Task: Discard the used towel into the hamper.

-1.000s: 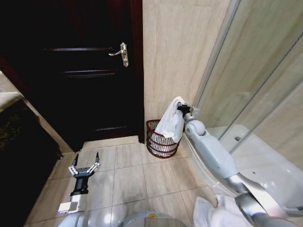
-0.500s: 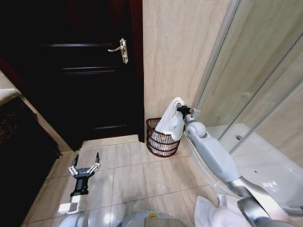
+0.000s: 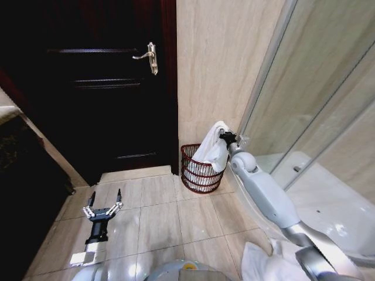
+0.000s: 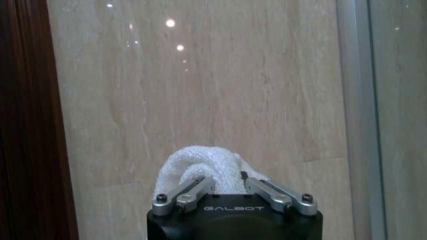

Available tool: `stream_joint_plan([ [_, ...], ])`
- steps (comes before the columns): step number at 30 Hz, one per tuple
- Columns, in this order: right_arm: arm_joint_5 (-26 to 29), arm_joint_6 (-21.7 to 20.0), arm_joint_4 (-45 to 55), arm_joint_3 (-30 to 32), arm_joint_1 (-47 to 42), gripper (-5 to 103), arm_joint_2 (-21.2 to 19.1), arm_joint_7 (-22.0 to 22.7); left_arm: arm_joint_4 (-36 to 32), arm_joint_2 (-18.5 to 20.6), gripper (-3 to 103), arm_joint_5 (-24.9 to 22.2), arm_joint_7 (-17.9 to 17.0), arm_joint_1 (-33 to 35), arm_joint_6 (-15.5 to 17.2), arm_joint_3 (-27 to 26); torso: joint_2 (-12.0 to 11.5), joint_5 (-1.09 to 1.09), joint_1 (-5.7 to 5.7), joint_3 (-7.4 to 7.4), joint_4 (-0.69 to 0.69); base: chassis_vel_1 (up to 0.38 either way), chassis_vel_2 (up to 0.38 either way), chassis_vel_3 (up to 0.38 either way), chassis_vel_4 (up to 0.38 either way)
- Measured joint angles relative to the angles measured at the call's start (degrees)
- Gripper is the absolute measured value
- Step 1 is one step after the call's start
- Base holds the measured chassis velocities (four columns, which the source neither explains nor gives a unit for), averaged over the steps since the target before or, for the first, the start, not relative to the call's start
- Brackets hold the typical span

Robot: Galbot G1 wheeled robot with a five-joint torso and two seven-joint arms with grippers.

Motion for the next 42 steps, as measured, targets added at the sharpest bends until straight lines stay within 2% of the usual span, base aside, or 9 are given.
stream_joint_plan([
  [6,0.52,1.24,-0.22,0.56,-0.26,8,-0.23,-1.52,-0.60,-0.10,100,0.40,-0.31,-0.04,0.65,0.50,-0.14,0.01,-0.04,-0.11,0.00,0.000,0.000,0.000,0.000],
  [23,-0.47,1.25,0.56,0.08,-1.17,8,-0.16,-1.16,-0.66,-0.16,100,0.49,-0.23,0.31,0.19,0.27,0.22,0.00,0.10,0.13,0.00,-0.064,0.065,0.064,-0.060],
  [28,-1.98,2.43,0.58,-0.45,-0.52,8,-0.13,-0.81,-0.66,-0.49,100,0.76,-0.18,0.32,0.14,0.49,0.27,0.01,0.13,0.19,0.01,-0.055,0.061,0.070,-0.062],
  [38,-2.02,3.24,1.45,-0.91,9.07,8,-0.76,-0.18,-0.84,-1.32,100,1.85,-0.14,0.64,-0.15,0.69,0.42,-0.04,0.13,0.22,0.02,0.000,0.000,0.000,0.000],
  [42,-3.63,5.10,-1.03,-1.57,9.12,8,0.62,-1.26,-0.90,-1.80,100,2.84,-0.16,0.66,-0.26,1.37,0.43,0.00,0.16,0.26,0.01,0.000,0.000,0.000,0.000],
])
